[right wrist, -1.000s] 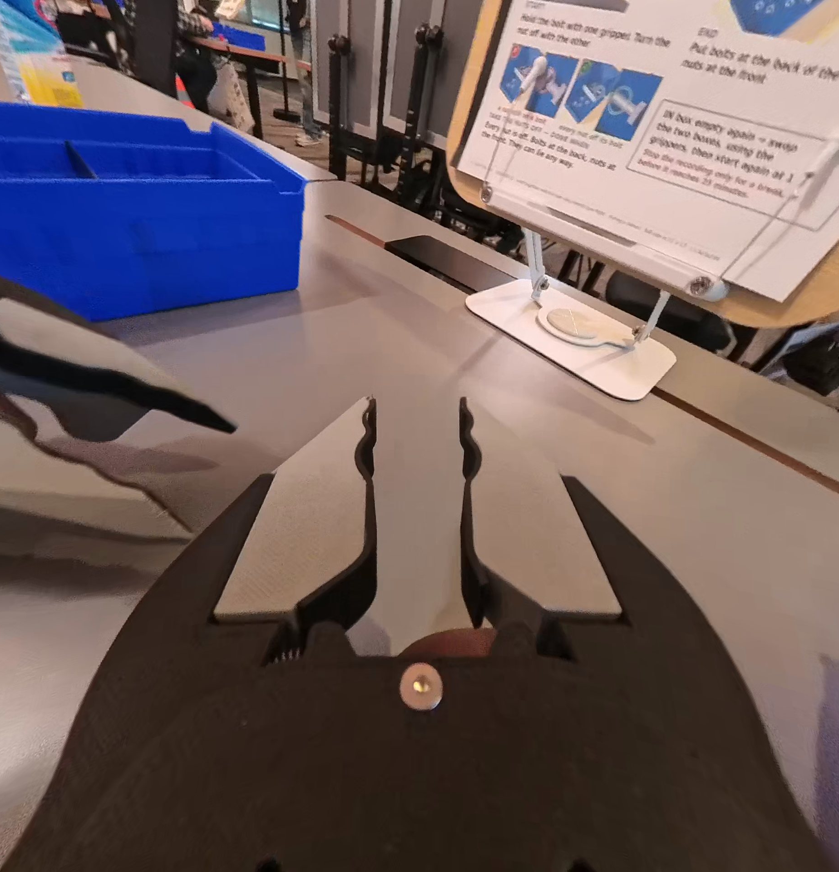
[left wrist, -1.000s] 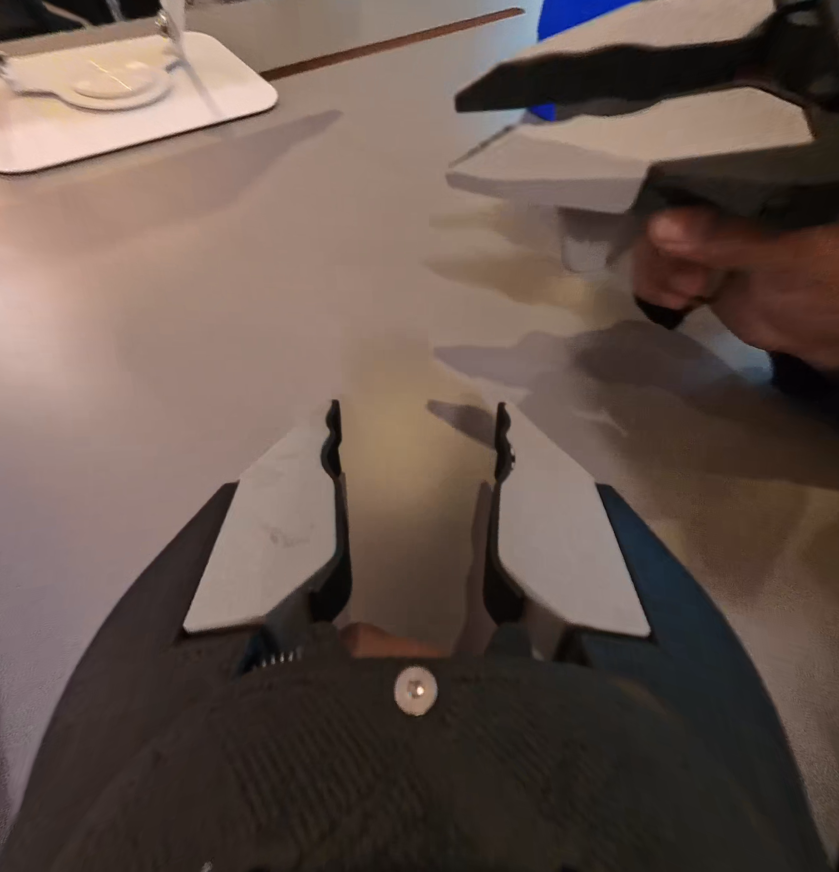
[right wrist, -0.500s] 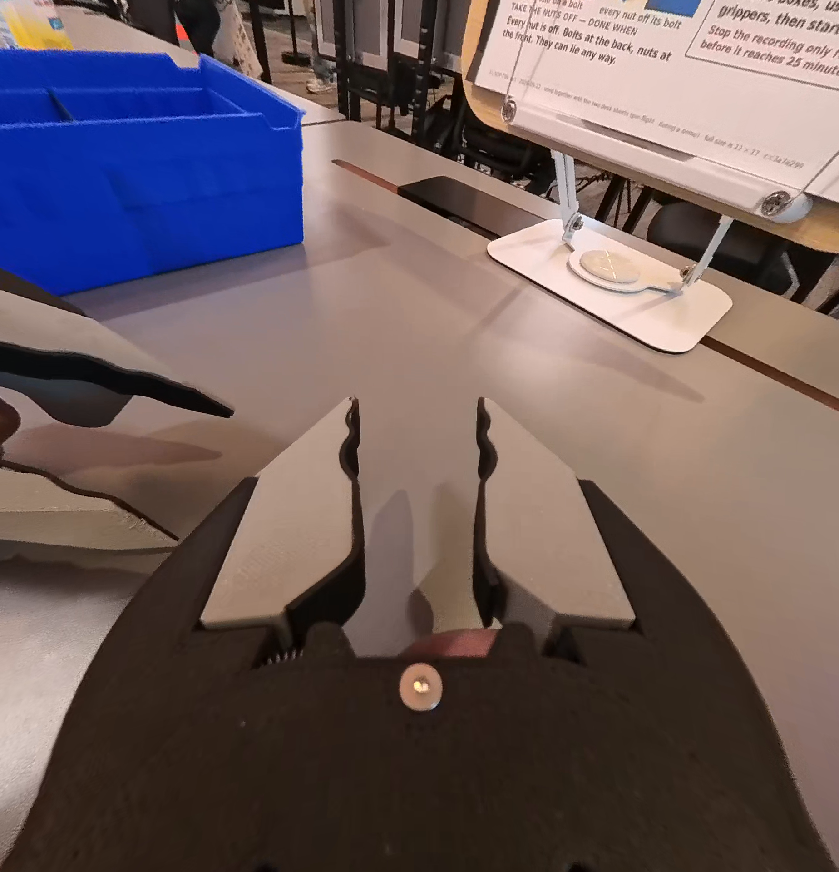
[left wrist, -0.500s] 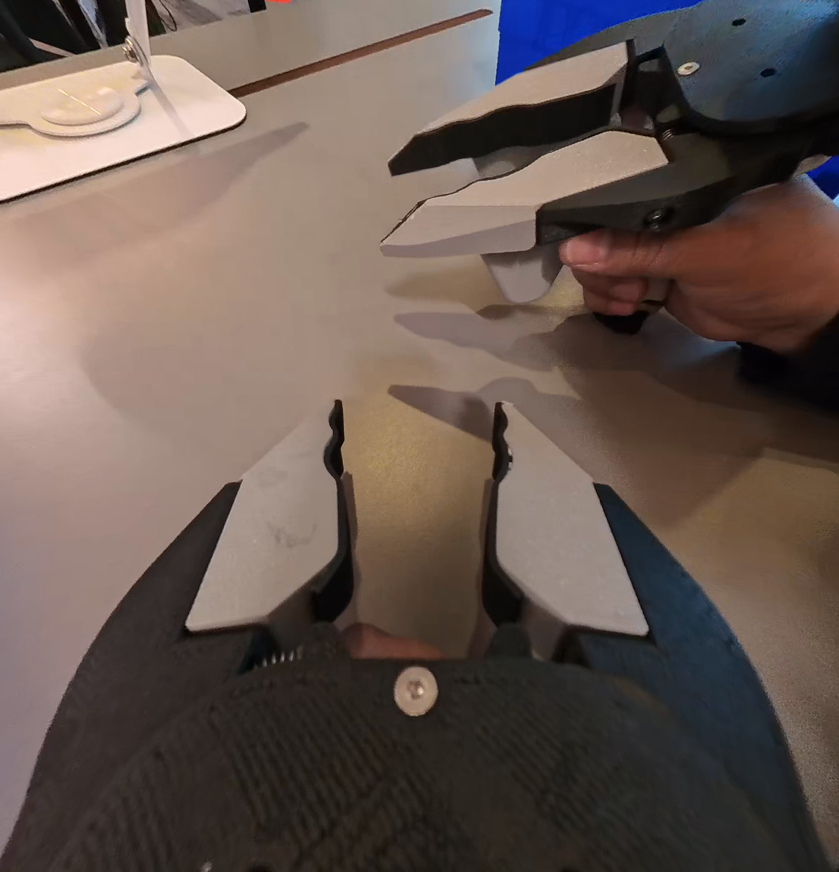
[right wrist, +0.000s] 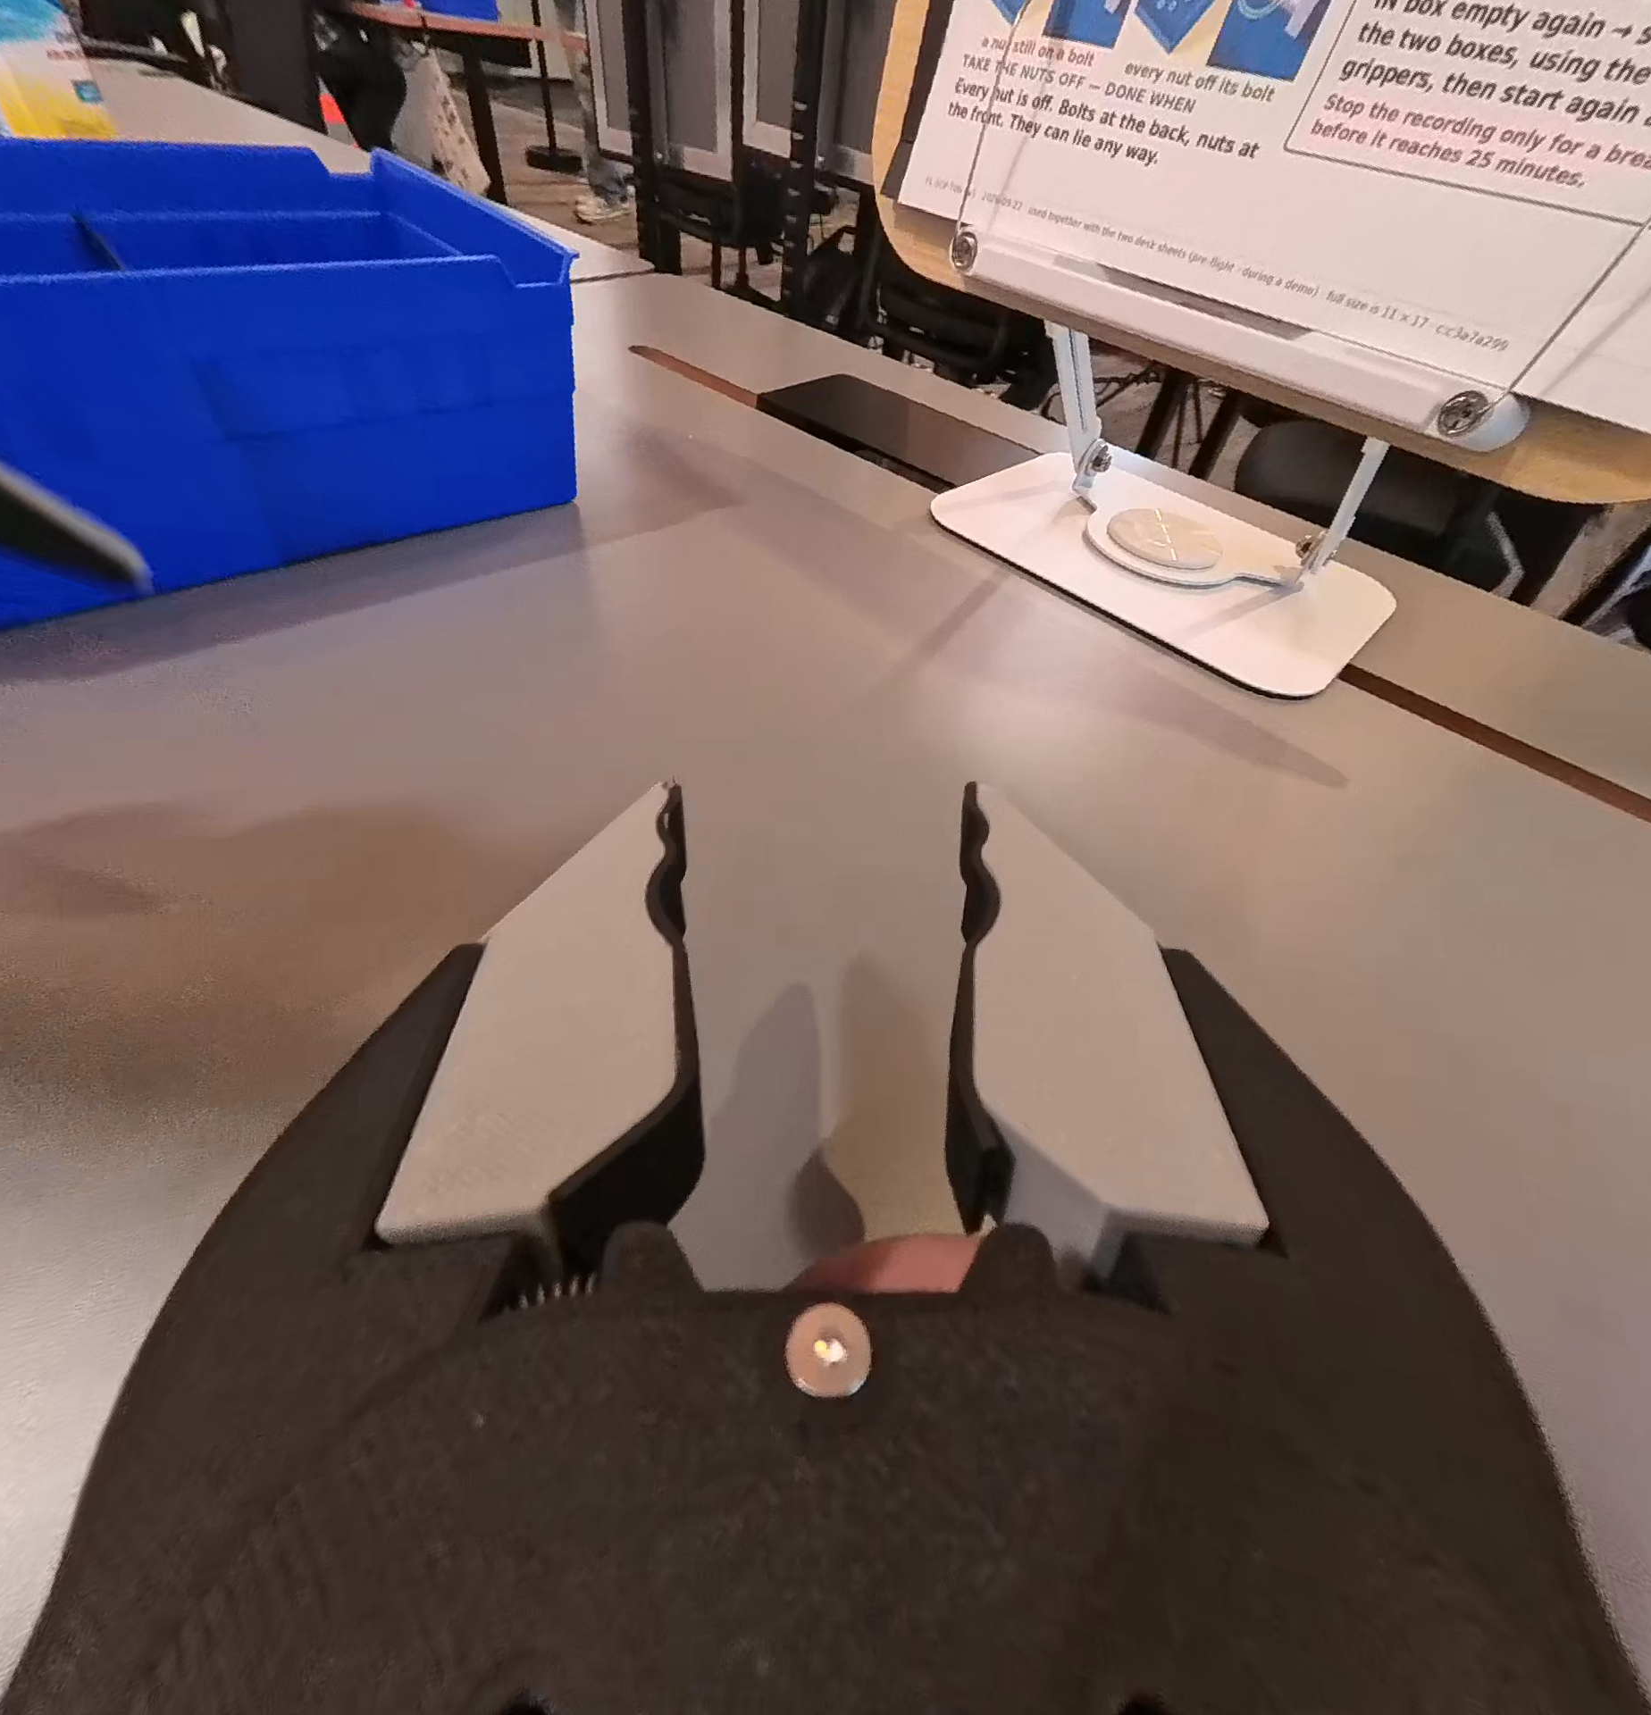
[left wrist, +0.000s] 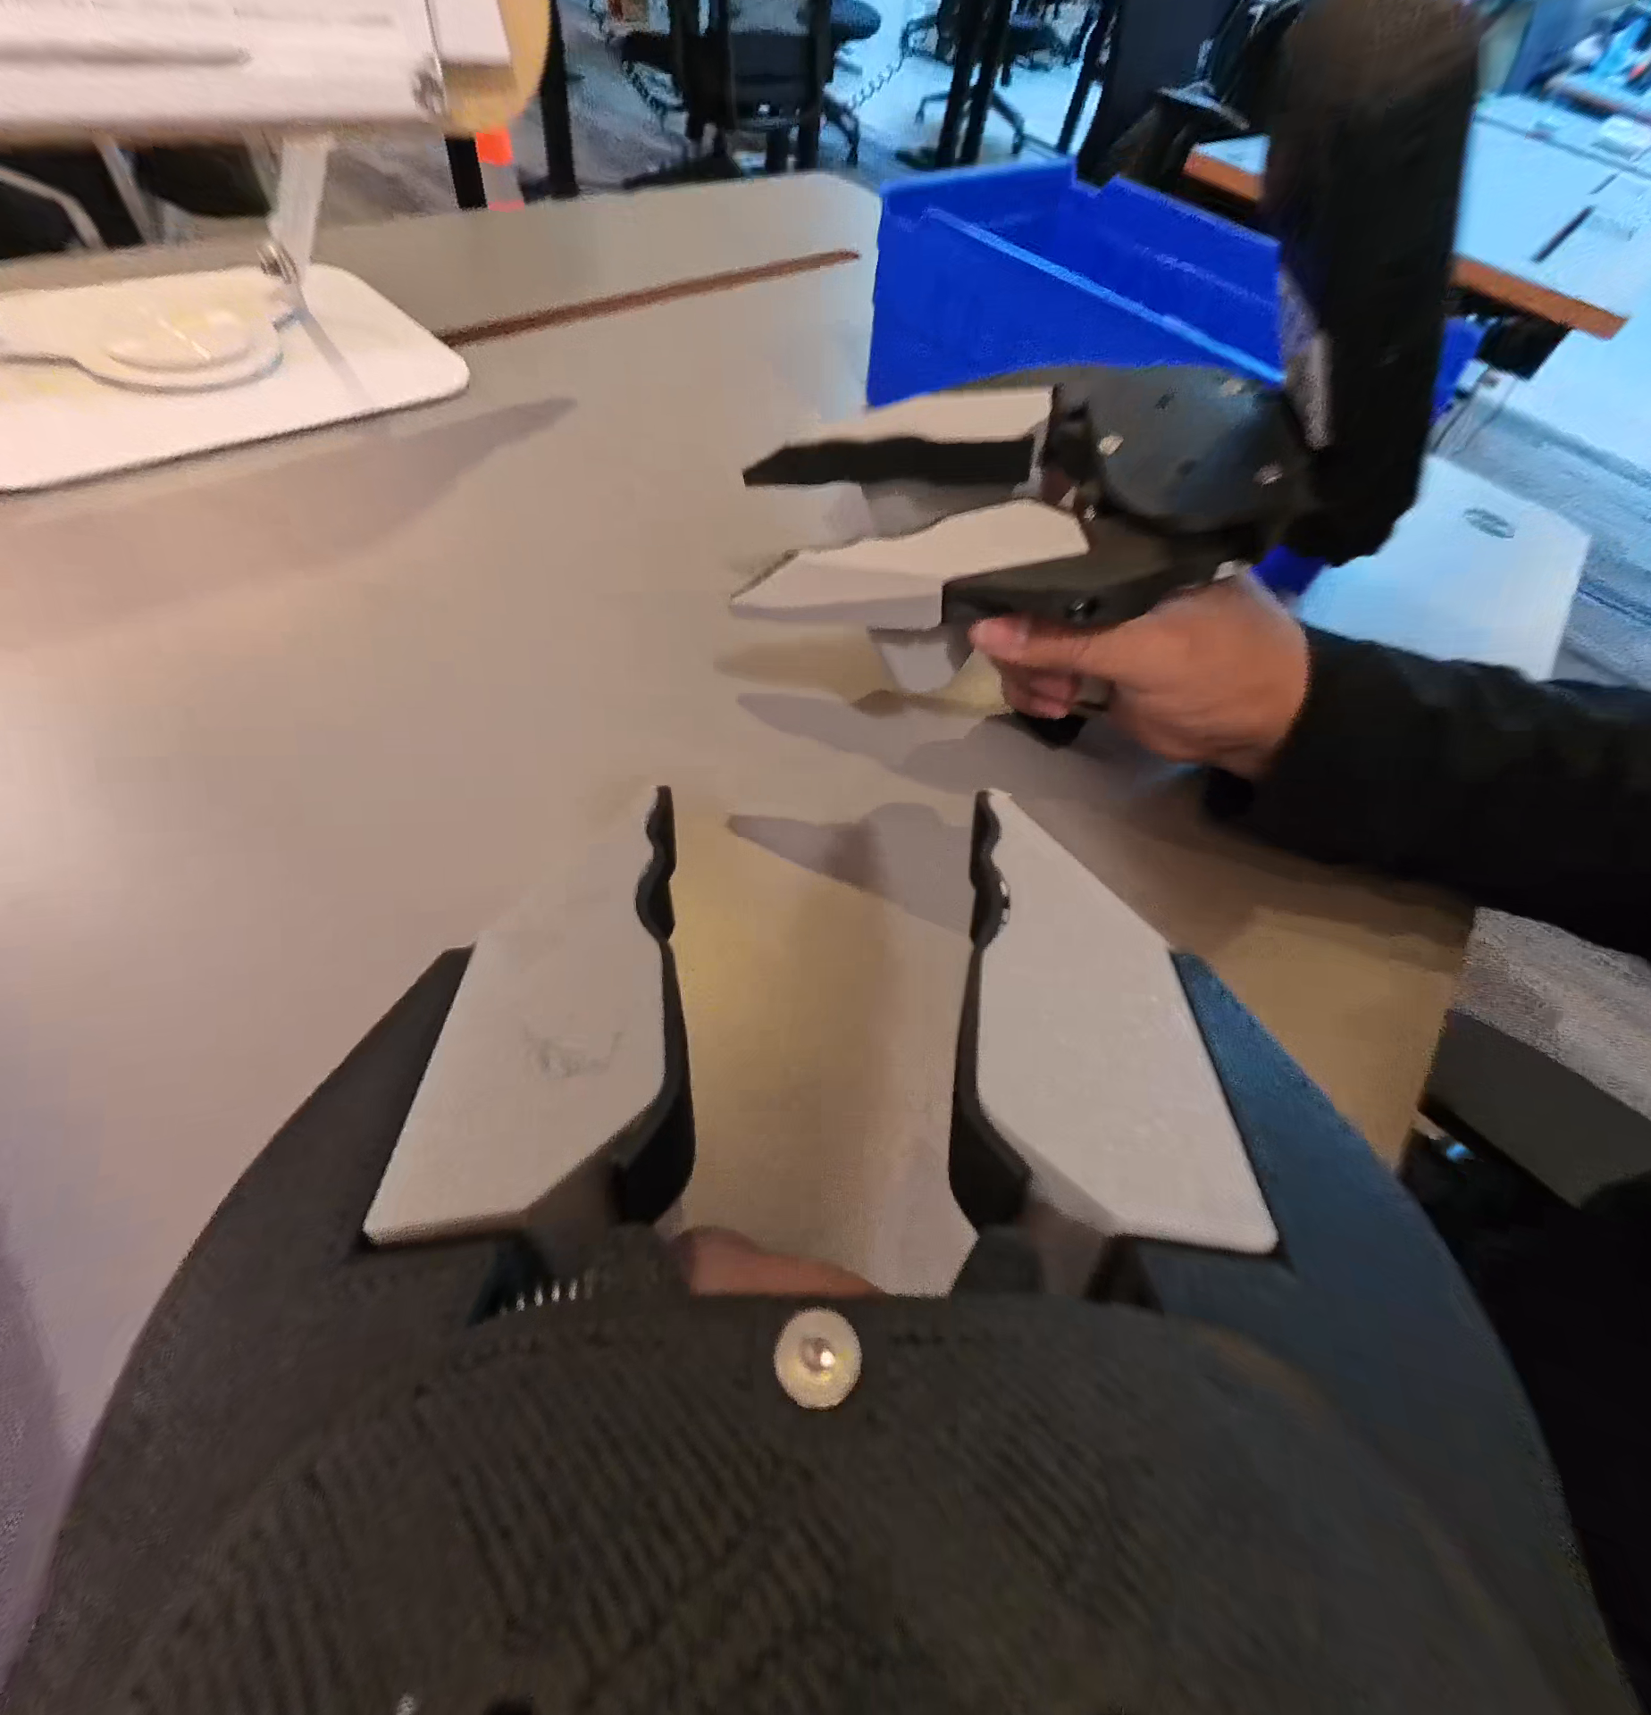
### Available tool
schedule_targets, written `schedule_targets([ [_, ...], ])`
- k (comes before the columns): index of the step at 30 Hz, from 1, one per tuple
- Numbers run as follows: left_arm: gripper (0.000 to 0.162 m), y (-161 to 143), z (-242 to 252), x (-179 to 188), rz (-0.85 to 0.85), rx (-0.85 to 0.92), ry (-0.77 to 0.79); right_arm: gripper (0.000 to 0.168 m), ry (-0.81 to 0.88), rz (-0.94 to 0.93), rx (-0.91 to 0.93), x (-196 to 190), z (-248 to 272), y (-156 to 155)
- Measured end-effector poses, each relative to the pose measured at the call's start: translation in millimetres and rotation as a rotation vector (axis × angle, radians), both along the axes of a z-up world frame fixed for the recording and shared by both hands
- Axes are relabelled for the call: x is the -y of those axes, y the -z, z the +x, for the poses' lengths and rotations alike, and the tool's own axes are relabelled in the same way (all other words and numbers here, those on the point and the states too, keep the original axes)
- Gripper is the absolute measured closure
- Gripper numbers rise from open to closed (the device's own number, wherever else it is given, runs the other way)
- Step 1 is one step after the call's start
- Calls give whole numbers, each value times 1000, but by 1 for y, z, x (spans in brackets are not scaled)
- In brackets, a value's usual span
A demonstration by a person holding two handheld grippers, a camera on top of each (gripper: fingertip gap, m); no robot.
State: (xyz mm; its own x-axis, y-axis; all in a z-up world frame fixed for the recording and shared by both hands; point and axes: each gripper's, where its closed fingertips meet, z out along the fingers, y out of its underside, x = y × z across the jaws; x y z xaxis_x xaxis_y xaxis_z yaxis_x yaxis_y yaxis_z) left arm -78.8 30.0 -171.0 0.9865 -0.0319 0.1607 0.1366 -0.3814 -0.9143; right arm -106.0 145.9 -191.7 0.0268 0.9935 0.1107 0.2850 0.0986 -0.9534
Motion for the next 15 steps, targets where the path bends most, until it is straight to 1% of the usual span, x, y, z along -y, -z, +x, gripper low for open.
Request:
schedule_targets([
  [2, 99, -27, -15, 18, 23, -39, 6, 111, -16, -17, 4, 3, 1, 0],
  [4, 98, -56, -46, 38, 23, -123, -18, 110, -37, -27, 10, 7, 2, 1],
  [6, 100, -85, -94, 56, 14, -238, -86, 110, -63, -27, 20, 12, 3, 3],
  [7, 103, -98, -121, 65, 2, -316, -112, 110, -77, -22, 26, 15, 3, 4],
  [8, 110, -108, -149, 73, -24, -406, -125, 110, -91, -14, 31, 17, 2, 5],
  [9, 114, -111, -177, 80, -71, -495, -124, 110, -103, -5, 34, 19, 1, 6],
  [11, 123, -98, -231, 90, -224, -617, -97, 110, -118, 5, 39, 21, 0, 8],
  [12, 130, -84, -254, 93, -321, -626, -68, 110, -120, -2, 39, 21, -1, 8],
  [15, 130, -32, -298, 105, -610, -522, 81, 109, -116, -54, 29, 17, -3, 5],
])
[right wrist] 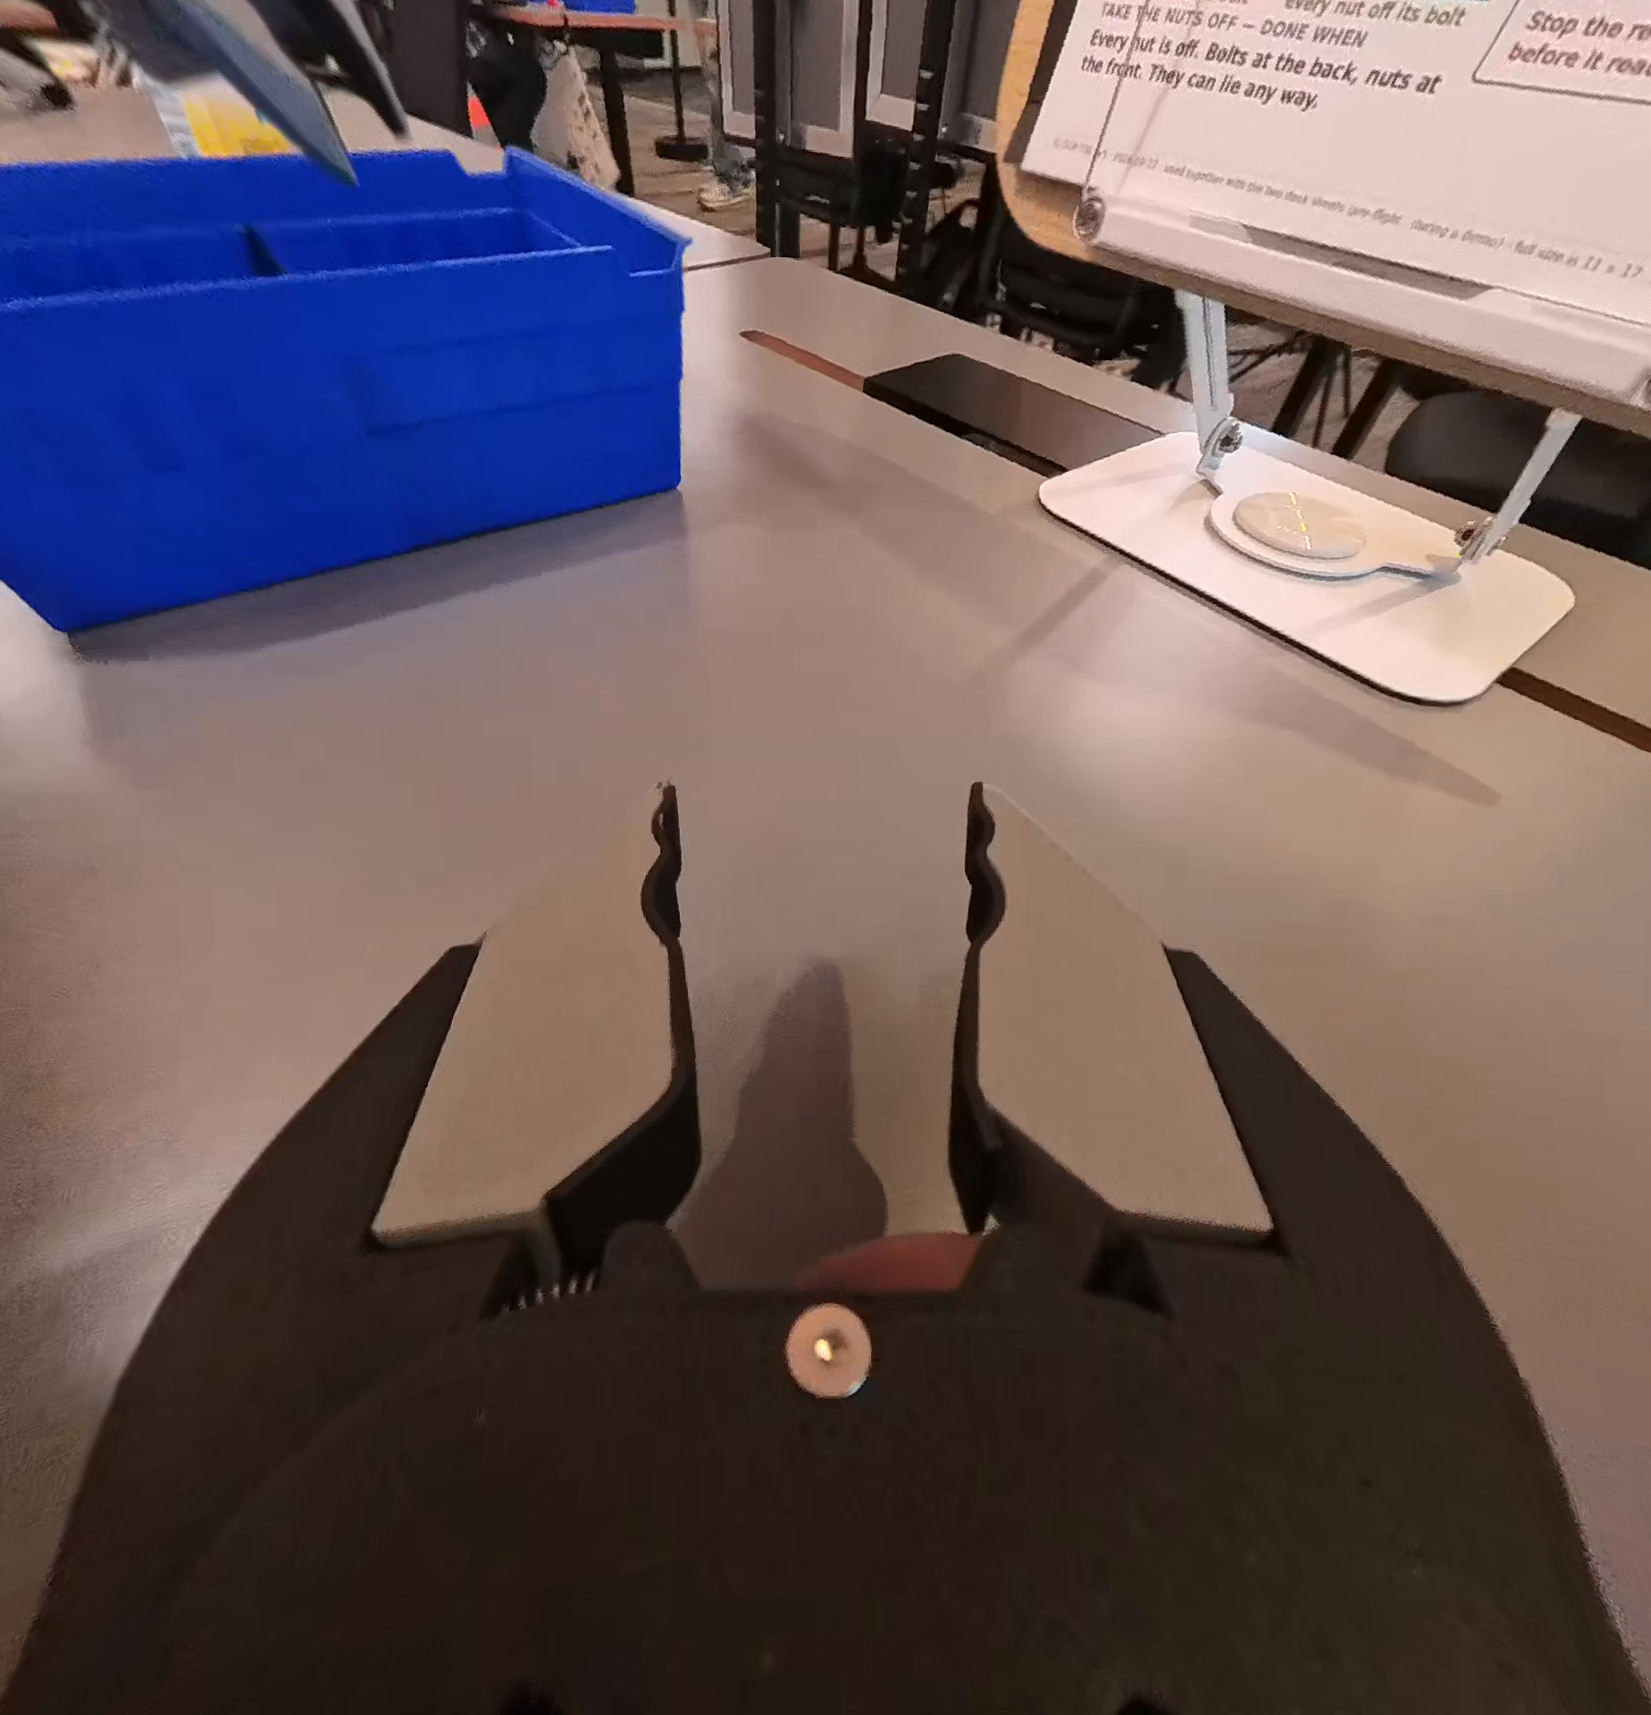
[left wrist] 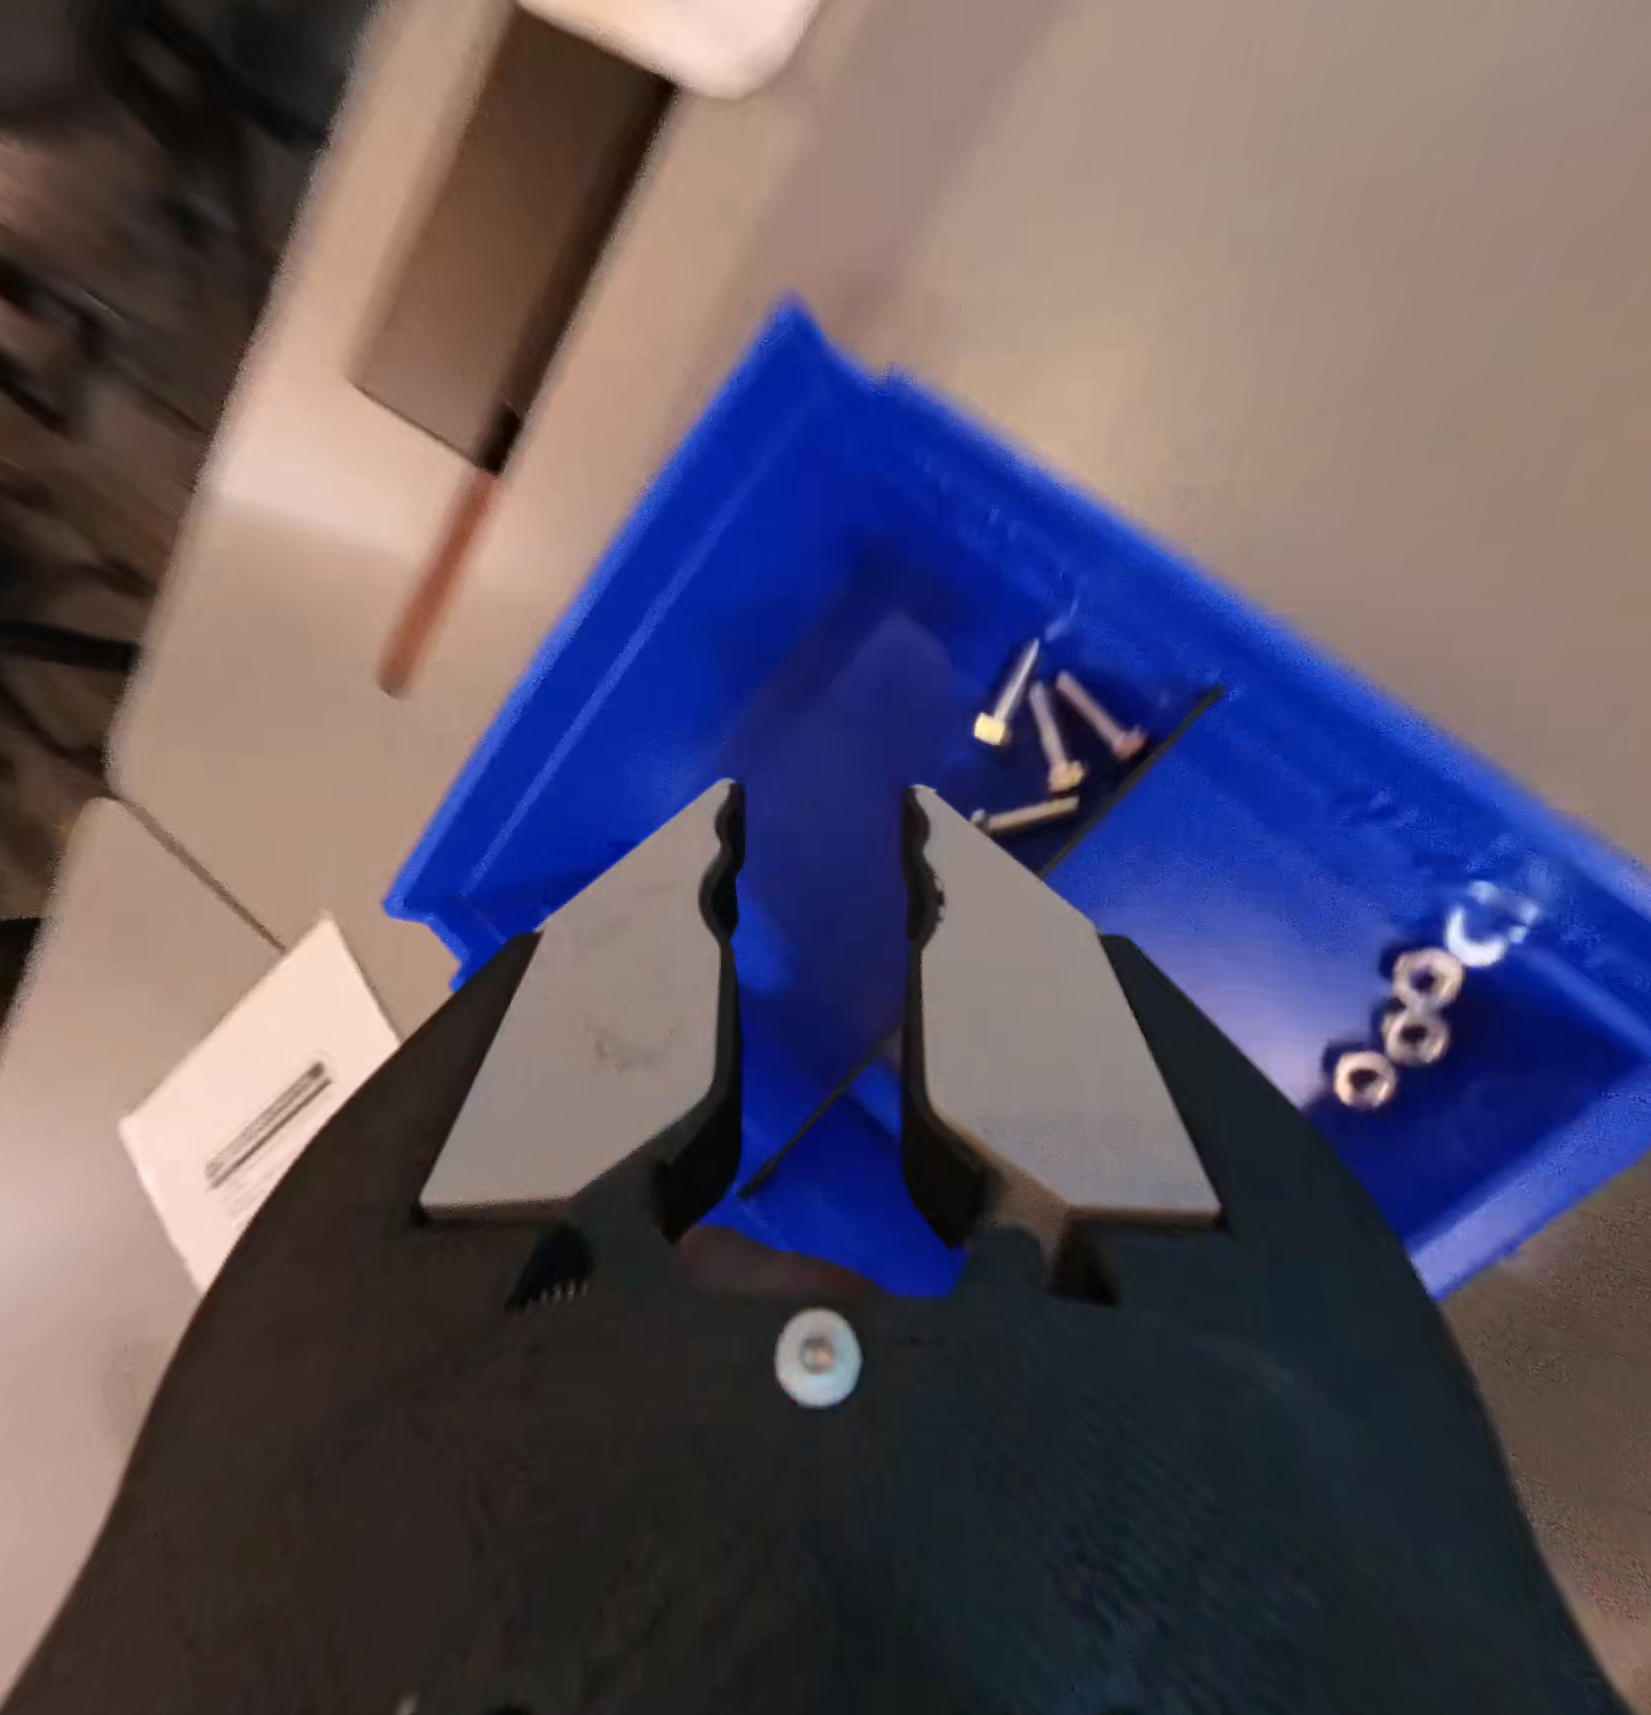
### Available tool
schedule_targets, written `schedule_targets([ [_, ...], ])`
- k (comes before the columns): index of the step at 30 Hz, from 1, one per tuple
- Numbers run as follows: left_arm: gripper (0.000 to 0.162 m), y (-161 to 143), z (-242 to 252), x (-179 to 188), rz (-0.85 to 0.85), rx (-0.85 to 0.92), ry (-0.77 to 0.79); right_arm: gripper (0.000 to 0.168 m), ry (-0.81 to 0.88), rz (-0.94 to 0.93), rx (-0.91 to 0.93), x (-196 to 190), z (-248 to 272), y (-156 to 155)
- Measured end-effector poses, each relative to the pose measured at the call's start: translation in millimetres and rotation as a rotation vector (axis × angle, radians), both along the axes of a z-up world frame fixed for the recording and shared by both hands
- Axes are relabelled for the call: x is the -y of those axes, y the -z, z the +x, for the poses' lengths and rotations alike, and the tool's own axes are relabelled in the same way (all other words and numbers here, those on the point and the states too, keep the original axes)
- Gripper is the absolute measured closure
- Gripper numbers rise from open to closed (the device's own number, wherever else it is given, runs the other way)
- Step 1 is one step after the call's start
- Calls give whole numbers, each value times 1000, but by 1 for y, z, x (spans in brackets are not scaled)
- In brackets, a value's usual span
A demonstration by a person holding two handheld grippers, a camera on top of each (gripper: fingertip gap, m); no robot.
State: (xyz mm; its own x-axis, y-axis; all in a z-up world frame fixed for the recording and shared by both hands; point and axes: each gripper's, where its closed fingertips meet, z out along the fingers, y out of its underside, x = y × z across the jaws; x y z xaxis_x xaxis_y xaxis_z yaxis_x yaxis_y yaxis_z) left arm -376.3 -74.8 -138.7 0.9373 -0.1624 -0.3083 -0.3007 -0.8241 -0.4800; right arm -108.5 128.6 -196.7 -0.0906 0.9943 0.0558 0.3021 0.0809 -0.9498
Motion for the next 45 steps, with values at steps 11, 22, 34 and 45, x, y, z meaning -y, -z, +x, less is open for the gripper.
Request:
schedule_targets([
  [11, 138, 96, 8, 23, -556, 299, 308, 110, 37, 70, -9, -8, 3, -2],
  [22, 141, 119, 18, 14, -646, 306, 288, 111, 29, 89, -4, -7, 2, -1],
  [34, 157, 123, -4, 0, -505, 189, 237, 113, 31, 97, -3, -6, 2, 0],
  [45, 157, 78, -29, -3, -290, 62, 112, 113, 37, 112, -7, -8, 2, -1],
])
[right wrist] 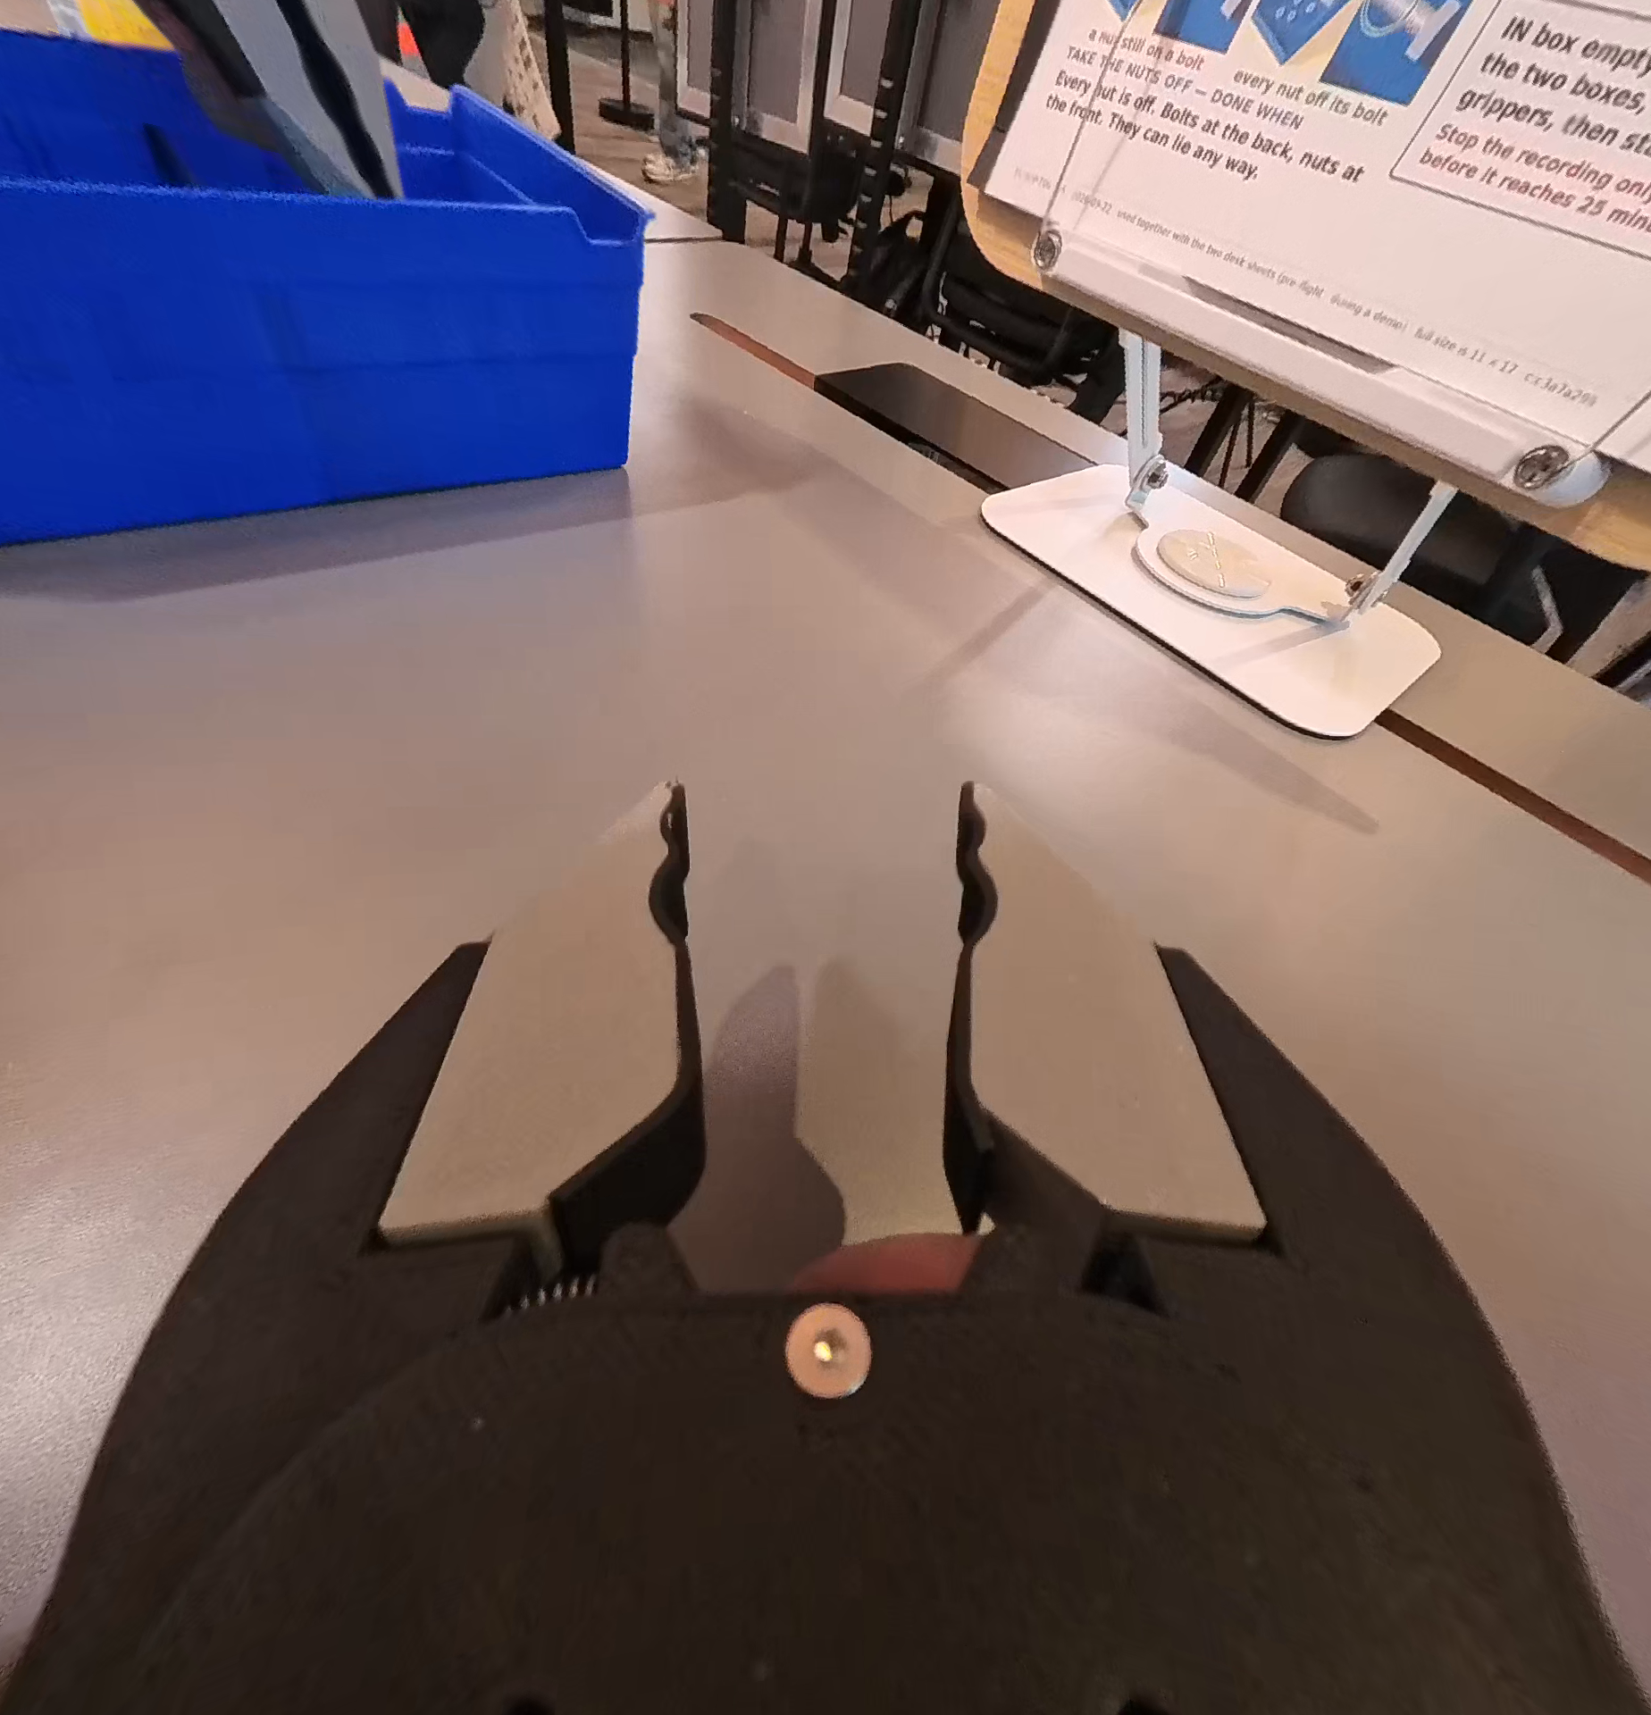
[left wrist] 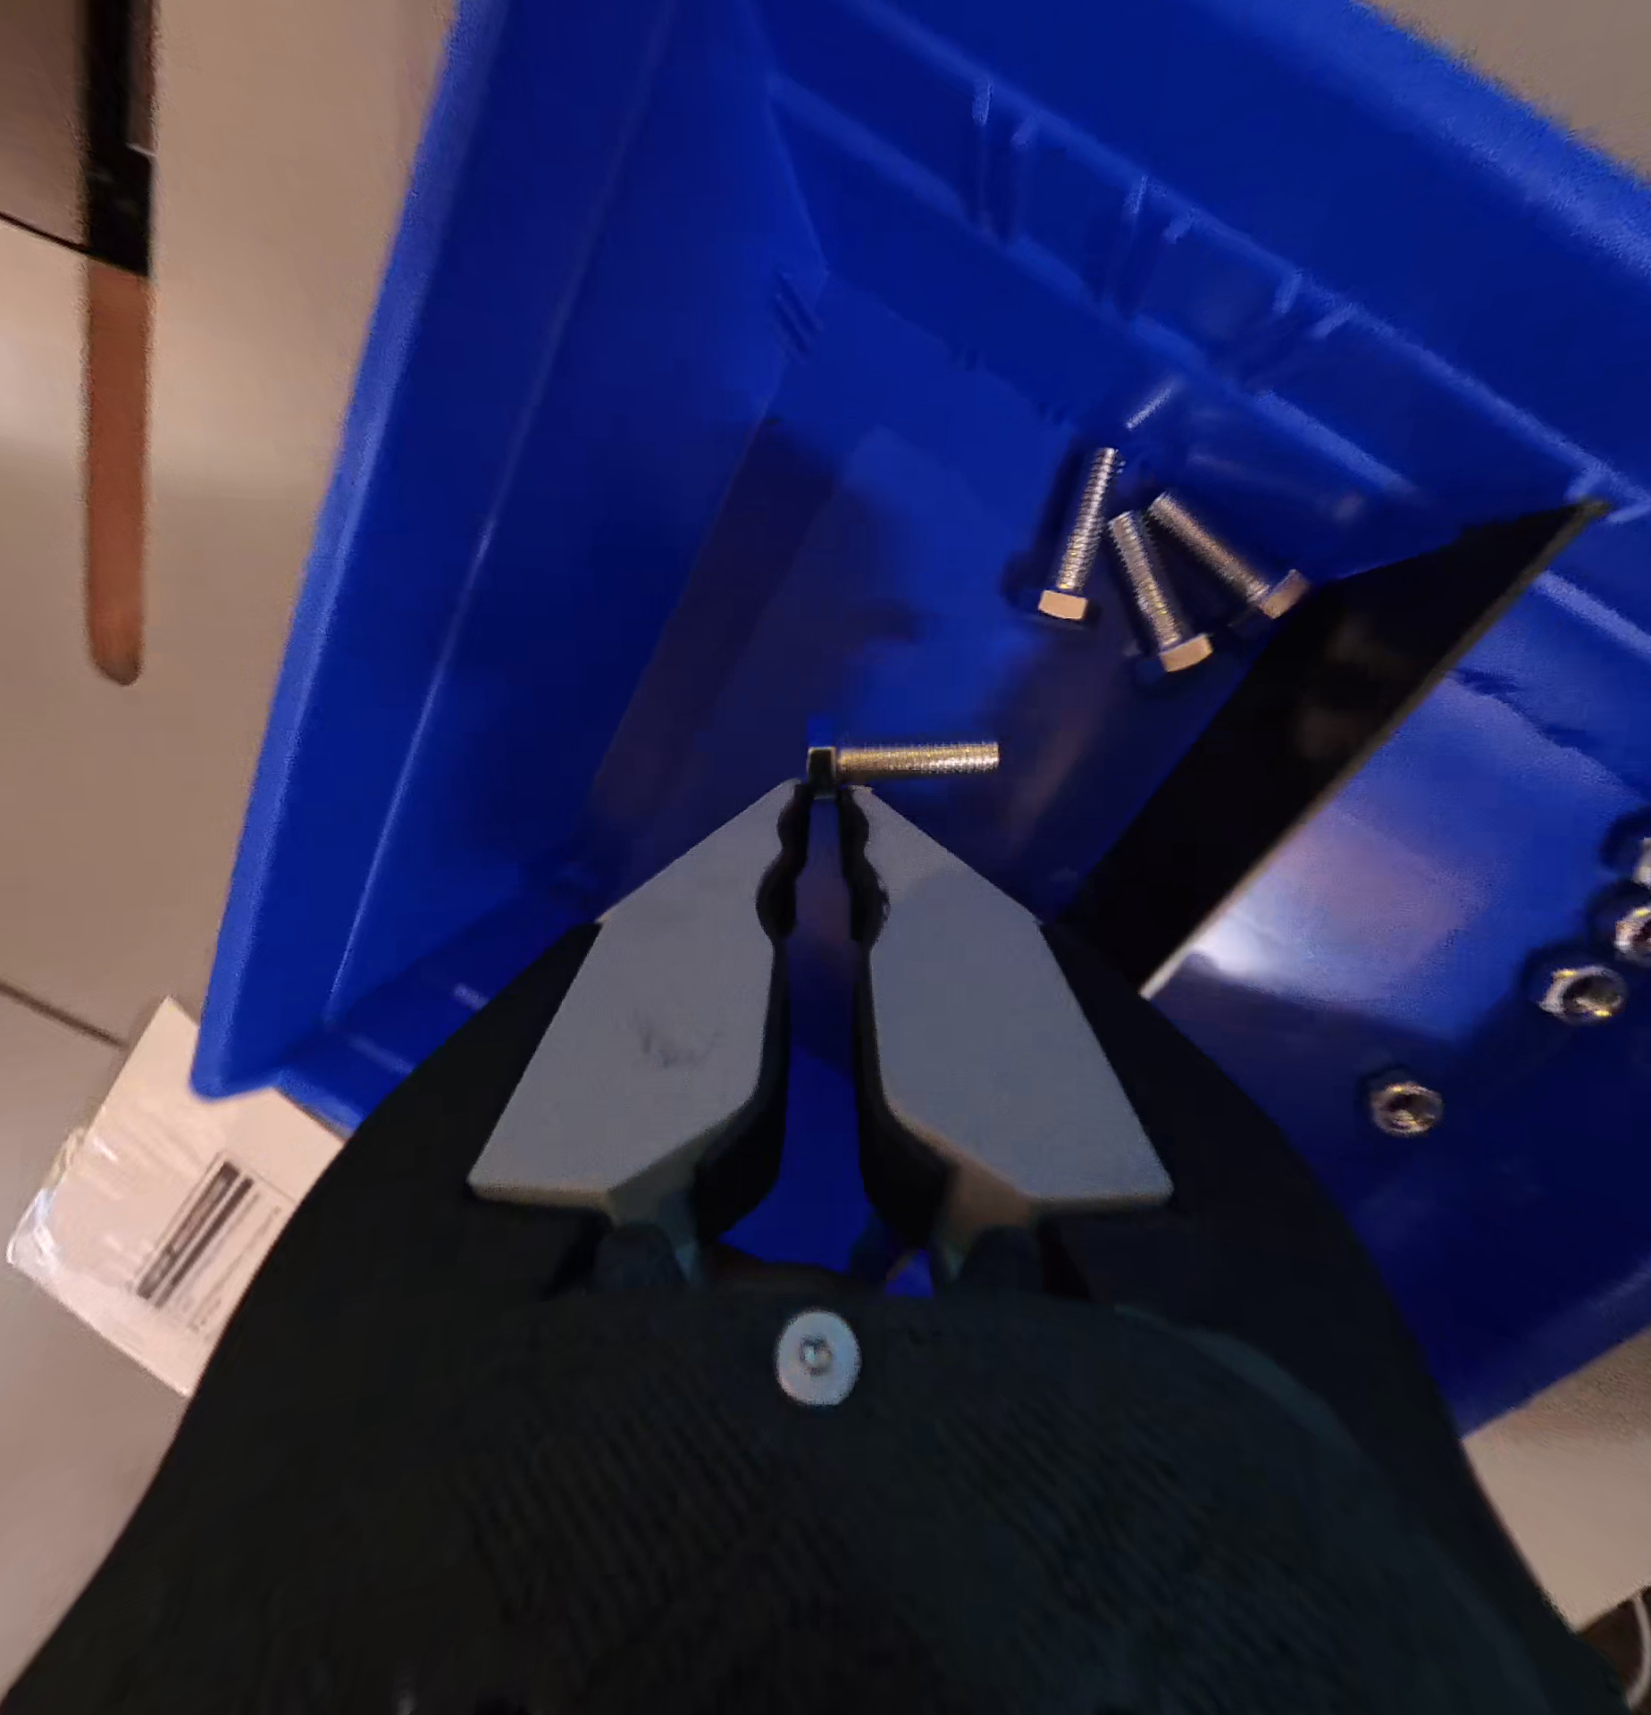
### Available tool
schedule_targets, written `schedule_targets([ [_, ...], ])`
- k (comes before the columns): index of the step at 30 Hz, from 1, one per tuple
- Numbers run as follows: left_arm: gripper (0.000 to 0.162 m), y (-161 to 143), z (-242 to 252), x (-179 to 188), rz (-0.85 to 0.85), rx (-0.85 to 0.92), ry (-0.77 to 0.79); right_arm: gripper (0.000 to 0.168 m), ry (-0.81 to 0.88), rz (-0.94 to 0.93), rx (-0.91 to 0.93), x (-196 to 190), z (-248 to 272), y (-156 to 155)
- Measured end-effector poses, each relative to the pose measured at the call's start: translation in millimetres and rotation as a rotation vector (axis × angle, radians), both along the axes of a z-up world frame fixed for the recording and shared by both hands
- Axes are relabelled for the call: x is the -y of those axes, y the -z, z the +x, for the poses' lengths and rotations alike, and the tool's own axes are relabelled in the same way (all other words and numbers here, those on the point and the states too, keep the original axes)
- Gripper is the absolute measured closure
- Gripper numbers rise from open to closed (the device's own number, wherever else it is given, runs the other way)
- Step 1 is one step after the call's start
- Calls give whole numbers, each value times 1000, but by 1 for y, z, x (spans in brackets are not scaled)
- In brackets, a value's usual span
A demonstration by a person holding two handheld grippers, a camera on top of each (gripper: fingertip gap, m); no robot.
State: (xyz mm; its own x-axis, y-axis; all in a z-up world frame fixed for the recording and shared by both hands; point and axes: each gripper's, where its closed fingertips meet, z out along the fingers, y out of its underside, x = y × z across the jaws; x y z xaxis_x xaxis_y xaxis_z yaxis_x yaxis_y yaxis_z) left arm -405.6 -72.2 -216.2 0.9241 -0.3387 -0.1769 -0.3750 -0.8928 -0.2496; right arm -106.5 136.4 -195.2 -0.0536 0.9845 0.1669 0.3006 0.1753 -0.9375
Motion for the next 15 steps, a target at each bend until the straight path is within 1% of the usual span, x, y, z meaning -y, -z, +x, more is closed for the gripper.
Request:
schedule_targets([
  [4, 158, -37, 7, 3, 114, -21, -94, 112, -6, 39, -11, 3, 2, -5],
  [8, 158, -79, 35, -5, 270, 35, -180, 114, -68, 70, -15, 18, 3, -6],
  [10, 158, -100, 62, -16, 376, 106, -197, 114, -104, 73, -26, 27, 3, -9],
  [12, 158, -114, 100, -28, 449, 195, -185, 114, -158, 72, -63, 41, 5, -17],
  [15, 158, -121, 165, -48, 502, 290, -133, 115, -251, 99, -161, 64, 11, -35],
])
